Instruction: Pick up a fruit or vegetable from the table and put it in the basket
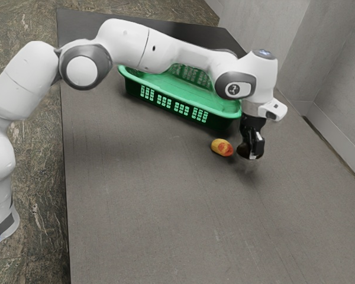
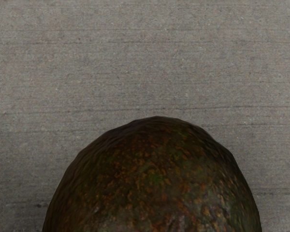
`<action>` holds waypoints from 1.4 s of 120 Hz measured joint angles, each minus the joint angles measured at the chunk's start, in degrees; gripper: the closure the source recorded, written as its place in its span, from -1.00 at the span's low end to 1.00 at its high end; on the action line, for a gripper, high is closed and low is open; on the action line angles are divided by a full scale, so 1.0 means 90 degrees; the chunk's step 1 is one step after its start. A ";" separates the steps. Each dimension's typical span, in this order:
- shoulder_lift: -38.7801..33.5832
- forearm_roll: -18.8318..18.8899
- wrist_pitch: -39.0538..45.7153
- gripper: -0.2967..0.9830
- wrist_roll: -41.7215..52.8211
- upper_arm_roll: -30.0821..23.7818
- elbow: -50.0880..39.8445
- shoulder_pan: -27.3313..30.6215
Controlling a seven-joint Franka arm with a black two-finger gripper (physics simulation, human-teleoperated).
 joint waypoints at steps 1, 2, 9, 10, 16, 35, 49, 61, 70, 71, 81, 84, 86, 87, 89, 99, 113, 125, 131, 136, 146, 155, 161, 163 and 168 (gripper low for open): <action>-0.0043 0.0002 0.0001 0.04 -0.0005 0.0007 -0.0001 0.0002; -0.0081 0.0003 0.0002 0.03 -0.0009 0.0014 -0.0001 0.0003; -0.0434 0.0007 0.0006 0.03 -0.0044 0.0118 -0.0004 0.0037; -0.0483 0.0007 0.0007 0.03 -0.0049 0.0138 -0.0003 0.0041; -0.0793 0.0002 0.0009 0.03 -0.0078 0.0284 -0.0004 0.0068; -0.1438 -0.0083 0.0010 0.02 -0.0193 0.0824 -0.0012 0.0482; -0.1568 -0.0140 0.0001 0.03 -0.0265 0.0866 -0.0016 0.1046; -0.1581 -0.0174 -0.0008 0.03 -0.0314 0.1048 -0.0022 0.1392; -0.1586 -0.0195 -0.0012 0.03 -0.0344 0.1205 -0.0030 0.1625; -0.1587 -0.0196 -0.0012 0.03 -0.0347 0.1212 -0.0034 0.1654; -0.1592 -0.0229 -0.0018 0.03 -0.0374 0.1255 -0.0090 0.1946; -0.1592 -0.0238 -0.0021 0.03 -0.0381 0.1260 -0.0115 0.2021; -0.1587 -0.0242 -0.0022 0.03 -0.0386 0.1262 -0.0132 0.2080; -0.1585 -0.0244 -0.0023 0.03 -0.0388 0.1264 -0.0139 0.2108; -0.1578 -0.0248 -0.0025 0.03 -0.0393 0.1266 -0.0150 0.2155; -0.1530 -0.0261 -0.0031 0.03 -0.0413 0.1270 -0.0181 0.2394; -0.1507 -0.0268 -0.0036 0.03 -0.0436 0.1266 -0.0185 0.2631; -0.1505 -0.0266 -0.0036 -0.09 -0.0449 0.1261 -0.0181 0.2627; -0.1505 -0.0297 -0.0039 -0.22 -0.0447 0.1257 -0.0181 0.2617; -0.1505 -0.0317 -0.0041 -0.30 -0.0445 0.1251 -0.0181 0.2608; -0.1505 -0.0348 -0.0042 -0.41 -0.0440 0.1243 -0.0181 0.2602; -0.1509 -0.0374 -0.0036 -0.46 -0.0438 0.1234 -0.0166 0.2597; -0.1543 -0.0601 -0.0027 -0.48 -0.0478 0.1228 -0.0136 0.2594; -0.1568 -0.0729 -0.0025 -0.49 -0.0507 0.1229 -0.0131 0.2593; -0.1648 -0.1025 -0.0025 -0.50 -0.0630 0.1227 -0.0128 0.2573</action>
